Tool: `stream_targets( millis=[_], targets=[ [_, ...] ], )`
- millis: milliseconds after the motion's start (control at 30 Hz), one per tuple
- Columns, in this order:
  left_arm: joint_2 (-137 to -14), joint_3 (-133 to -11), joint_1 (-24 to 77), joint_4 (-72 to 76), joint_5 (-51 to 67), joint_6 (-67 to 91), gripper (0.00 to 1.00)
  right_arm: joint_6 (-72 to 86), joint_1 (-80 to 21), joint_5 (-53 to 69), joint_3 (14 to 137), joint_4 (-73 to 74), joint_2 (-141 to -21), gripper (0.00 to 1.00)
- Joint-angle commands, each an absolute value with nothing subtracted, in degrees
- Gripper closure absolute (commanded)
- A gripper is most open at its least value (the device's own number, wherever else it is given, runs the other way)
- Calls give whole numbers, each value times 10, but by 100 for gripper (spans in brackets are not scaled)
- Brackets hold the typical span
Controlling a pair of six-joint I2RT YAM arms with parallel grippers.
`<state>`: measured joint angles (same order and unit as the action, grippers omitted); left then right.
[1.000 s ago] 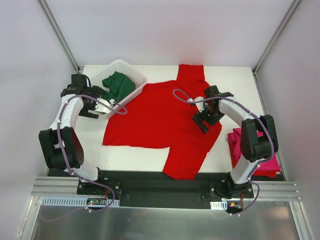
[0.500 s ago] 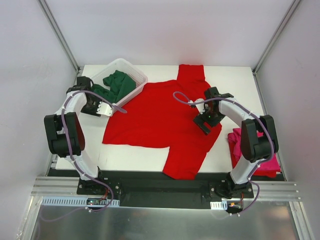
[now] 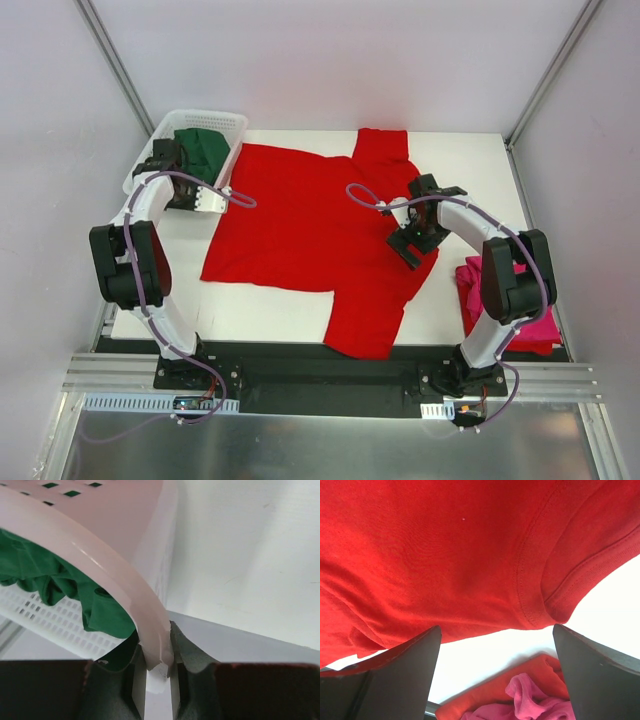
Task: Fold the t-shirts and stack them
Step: Flatten out the tshirt
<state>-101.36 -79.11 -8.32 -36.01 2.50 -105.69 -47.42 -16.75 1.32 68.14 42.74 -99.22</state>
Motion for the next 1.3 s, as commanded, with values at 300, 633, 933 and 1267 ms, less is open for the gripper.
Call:
stream_targets(
  millis=[300, 633, 933, 1267],
  targets=[
    [-1027, -866, -95, -381, -21, -926, 100, -490, -170, 10, 699, 459, -986, 4],
    [-1134, -931, -107, -380, -47, -900, 100, -498, -170, 4, 682, 470, -966, 4],
    [-1177, -976, -119, -375, -70, -887, 100, -506, -170, -23, 666, 473, -958, 4],
    [-1058, -926, -120, -374, -204, -828, 1, -508, -170, -9, 685, 475, -972, 4]
  ],
)
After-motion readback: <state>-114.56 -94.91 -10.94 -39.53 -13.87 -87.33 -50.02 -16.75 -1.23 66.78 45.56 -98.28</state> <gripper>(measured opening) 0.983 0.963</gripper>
